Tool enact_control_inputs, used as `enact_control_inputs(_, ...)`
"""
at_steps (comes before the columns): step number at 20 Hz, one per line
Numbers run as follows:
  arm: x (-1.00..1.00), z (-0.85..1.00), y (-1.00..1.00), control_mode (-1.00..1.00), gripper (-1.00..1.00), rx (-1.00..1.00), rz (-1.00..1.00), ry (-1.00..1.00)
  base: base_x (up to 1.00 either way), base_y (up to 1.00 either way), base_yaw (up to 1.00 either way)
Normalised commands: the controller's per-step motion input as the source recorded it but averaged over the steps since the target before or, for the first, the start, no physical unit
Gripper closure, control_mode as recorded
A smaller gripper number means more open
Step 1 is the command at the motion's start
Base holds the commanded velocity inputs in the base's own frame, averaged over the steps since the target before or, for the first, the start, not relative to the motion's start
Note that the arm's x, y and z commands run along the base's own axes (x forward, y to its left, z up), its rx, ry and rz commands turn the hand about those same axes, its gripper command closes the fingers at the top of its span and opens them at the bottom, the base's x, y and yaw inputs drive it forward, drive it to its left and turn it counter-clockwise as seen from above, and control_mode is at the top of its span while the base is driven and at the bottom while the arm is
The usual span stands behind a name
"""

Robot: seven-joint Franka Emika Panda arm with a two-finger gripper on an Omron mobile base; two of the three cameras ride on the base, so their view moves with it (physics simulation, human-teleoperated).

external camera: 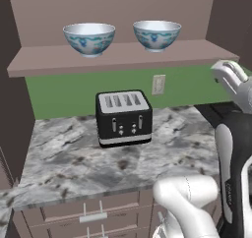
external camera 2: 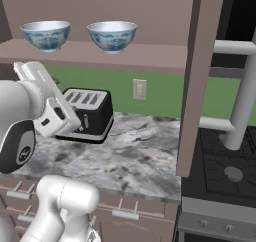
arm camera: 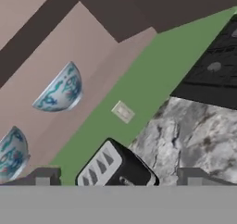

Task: Pick up the bowls from the cabinet and place each bowl in front of a stool on the dining counter.

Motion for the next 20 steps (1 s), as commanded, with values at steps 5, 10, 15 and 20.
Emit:
enact_control_inputs(5,-0.03,0.85,0.00,-1.00,-1.00,0.27,-0.05,-0.06,0.00,0.00,0.00)
enact_control_inputs(10,0.01,0.86,0.00,-1.00,-1.00,0.17,0.03,0.05,0.00,0.00,0.00)
enact_control_inputs(15,0.11,0.17,-0.05,-1.00,-1.00,0.04,0.13,0.06,0.00,0.00,0.00)
enact_control_inputs(20,0.37,-0.06,-0.13,-1.00,-1.00,0.05,0.21,0.00,0.00,0.00,0.00)
